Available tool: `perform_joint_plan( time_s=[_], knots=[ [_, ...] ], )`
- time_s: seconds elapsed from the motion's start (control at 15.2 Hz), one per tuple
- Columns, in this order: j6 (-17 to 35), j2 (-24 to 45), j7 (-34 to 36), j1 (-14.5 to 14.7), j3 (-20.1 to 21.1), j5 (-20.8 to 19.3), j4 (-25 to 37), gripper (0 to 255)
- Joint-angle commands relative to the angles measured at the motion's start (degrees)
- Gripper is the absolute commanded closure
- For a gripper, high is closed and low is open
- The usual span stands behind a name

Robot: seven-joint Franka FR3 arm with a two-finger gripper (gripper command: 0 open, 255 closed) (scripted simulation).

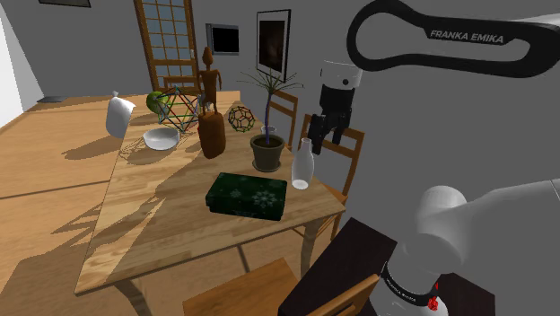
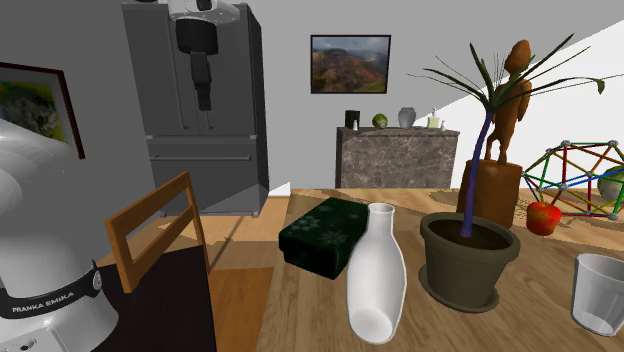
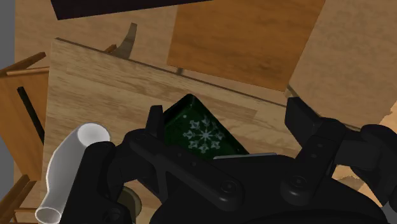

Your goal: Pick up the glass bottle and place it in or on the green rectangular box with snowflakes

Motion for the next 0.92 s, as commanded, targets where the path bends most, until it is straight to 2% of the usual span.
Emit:
perform_joint_plan(
  time_s=[0.0,0.4,0.86],
  knots=[
    [0.0,0.0,0.0,0.0,0.0,0.0,0.0,0],
    [6.9,7.72,-6.3,-2.31,-5.47,-3.75,0.43,0],
    [14.27,19.13,-13.25,-4.36,-11.45,-6.35,4.23,0]
  ],
)
